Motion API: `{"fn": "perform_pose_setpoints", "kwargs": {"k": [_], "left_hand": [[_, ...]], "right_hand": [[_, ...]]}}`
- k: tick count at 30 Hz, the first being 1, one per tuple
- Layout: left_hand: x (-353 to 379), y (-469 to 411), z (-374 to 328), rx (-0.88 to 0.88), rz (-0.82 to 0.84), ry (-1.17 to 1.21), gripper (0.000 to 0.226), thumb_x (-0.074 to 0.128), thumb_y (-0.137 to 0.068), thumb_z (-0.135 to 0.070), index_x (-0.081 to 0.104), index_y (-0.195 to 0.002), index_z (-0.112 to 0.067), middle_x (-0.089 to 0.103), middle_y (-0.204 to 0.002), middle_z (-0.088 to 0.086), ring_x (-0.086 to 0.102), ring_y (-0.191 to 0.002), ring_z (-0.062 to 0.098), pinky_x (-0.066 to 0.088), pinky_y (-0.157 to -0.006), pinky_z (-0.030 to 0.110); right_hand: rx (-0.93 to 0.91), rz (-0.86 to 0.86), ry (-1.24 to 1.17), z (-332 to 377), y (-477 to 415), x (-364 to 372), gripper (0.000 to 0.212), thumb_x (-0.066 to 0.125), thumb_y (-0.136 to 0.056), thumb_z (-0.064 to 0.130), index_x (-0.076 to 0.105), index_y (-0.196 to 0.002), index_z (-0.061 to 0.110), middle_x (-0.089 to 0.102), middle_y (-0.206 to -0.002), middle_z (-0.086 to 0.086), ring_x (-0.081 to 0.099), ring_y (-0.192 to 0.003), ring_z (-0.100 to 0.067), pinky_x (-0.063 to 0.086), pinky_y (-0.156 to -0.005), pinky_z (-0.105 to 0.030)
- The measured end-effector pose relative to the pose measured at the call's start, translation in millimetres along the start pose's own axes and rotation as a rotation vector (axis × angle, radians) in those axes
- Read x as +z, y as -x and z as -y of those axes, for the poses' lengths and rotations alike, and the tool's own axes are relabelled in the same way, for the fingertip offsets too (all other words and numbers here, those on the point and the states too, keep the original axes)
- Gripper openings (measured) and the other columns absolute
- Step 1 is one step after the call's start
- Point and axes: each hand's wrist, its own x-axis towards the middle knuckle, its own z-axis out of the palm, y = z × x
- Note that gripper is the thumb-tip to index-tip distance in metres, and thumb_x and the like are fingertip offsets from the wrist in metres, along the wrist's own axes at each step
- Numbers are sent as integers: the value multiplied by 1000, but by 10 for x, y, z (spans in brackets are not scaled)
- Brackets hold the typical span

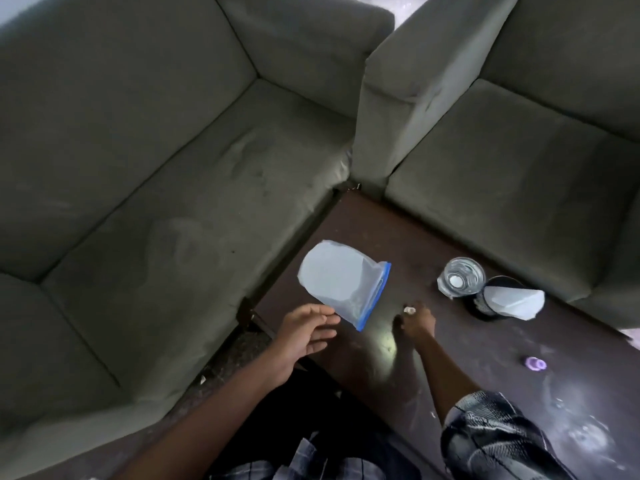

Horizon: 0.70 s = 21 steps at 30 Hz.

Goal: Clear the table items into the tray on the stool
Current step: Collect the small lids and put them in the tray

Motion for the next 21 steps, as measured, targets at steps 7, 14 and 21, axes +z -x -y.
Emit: {"fn": "perform_pose_setpoints", "kwargs": {"k": [7,14,21], "left_hand": [[-85,-20,-163,156,72,-360,22,47,-89,-1,60,-91,-19,68,-92,-5,62,-82,15,45,-69,18],[457,59,-348,573,324,-850,59,59,-78,-1,49,-133,-17,55,-127,-4,52,-117,7,35,-95,10],[1025,129,-356,515,426,-900,45,58,-79,-34,60,-123,-25,67,-116,-6,62,-107,9,49,-94,32]], "right_hand": [[141,86,-587,591,833,-269,19,53,-79,-4,58,-79,14,56,-47,-3,50,-32,-9,41,-37,-16],[-112,109,-816,895,1956,-824,18,52,-89,1,60,-77,10,53,-51,-4,41,-39,-11,34,-40,-19],[-114,97,-882,493,2067,-1349,14,54,-89,2,67,-92,5,55,-54,-6,43,-40,-10,35,-41,-18]]}}
